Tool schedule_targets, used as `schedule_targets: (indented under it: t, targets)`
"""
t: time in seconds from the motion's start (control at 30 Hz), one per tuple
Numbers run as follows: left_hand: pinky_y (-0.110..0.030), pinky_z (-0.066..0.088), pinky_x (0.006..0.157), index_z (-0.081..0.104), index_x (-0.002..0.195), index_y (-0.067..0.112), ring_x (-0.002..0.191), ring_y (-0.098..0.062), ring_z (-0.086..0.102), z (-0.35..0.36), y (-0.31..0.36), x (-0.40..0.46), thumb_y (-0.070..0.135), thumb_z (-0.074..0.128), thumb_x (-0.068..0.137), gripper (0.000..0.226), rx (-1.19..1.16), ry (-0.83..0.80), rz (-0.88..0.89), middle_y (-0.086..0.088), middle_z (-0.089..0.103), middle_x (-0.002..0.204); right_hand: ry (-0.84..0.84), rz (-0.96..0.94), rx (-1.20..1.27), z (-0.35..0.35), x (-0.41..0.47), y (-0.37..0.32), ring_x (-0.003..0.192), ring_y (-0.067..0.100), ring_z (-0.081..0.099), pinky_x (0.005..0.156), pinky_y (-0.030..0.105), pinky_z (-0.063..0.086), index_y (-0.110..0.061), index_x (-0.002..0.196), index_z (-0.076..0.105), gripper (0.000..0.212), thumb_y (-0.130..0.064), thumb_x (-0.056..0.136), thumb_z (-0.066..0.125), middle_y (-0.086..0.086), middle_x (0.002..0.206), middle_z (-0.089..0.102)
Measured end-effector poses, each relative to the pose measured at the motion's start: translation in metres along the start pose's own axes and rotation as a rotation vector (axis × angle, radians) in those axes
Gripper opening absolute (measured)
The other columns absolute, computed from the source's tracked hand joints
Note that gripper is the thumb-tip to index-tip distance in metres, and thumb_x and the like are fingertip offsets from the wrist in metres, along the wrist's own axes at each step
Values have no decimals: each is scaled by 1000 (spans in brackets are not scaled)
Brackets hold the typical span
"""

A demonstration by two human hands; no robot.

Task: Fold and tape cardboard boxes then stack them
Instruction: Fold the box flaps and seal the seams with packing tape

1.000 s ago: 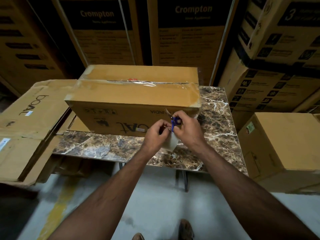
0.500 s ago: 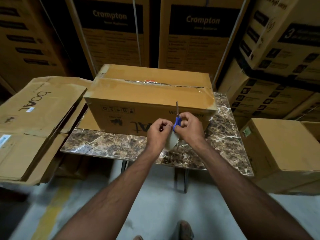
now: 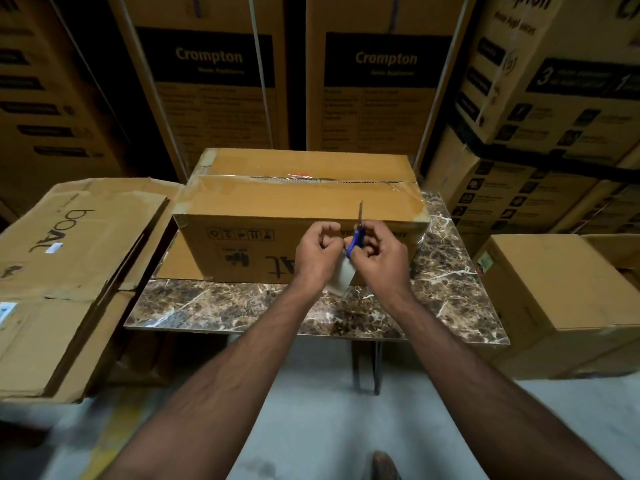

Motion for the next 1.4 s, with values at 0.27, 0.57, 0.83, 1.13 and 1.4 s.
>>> schedule_targets:
  t: [0.27, 0.57, 0.83, 1.13, 1.4]
  targets:
    - [-35, 45, 67, 57, 88, 26, 77, -21, 56, -15, 23, 25, 26, 43, 100, 18, -10, 48, -45, -2, 62, 88, 57, -45, 178, -16, 25, -30, 102, 5, 71, 86, 23, 58, -14, 118, 62, 28, -4, 93, 69, 0, 108, 74]
    - [-40, 59, 84, 59, 125, 26, 103, -22, 65, 17, 67, 47, 41, 32, 109, 35, -203, -198, -132, -5, 64, 121, 127, -26, 89, -42, 65, -26, 91, 0, 68, 75, 18, 57, -14, 119, 63, 25, -8, 95, 67, -5, 100, 71]
    - [-14, 44, 74, 61, 126, 25, 97, 11, 58, 80, 102, 71, 48, 49, 100, 38, 10, -375, 195, 12, 64, 115, 113, -79, -374, -70, 121, -18, 91, 15, 67, 79, 38, 60, -24, 129, 64, 38, -11, 94, 66, -2, 106, 73]
    - [-32, 53, 63, 73, 95, 7, 75, -10, 64, 126, 111, 165, 23, 49, 98, 29, 78, -42, 478, -16, 70, 94, -129, -293, -204, -98, 179, 21, 107, 10, 64, 94, 26, 54, -16, 149, 48, 55, -10, 97, 63, 3, 127, 68]
    - [-38, 36, 96, 56, 137, 23, 118, -33, 44, 134, 89, 200, 30, 49, 103, 36, 996, 291, 574, -15, 42, 138, -190, 102, -157, -93, 263, 123, 145, 21, 37, 120, 40, 32, -11, 154, 38, 52, -30, 107, 48, 7, 158, 40]
Point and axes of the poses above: each hand's wrist, its own x-axis towards the middle knuckle, its own z-axis out of the palm, y = z × x, the point moved 2 cm from there along x, towards the middle knuckle
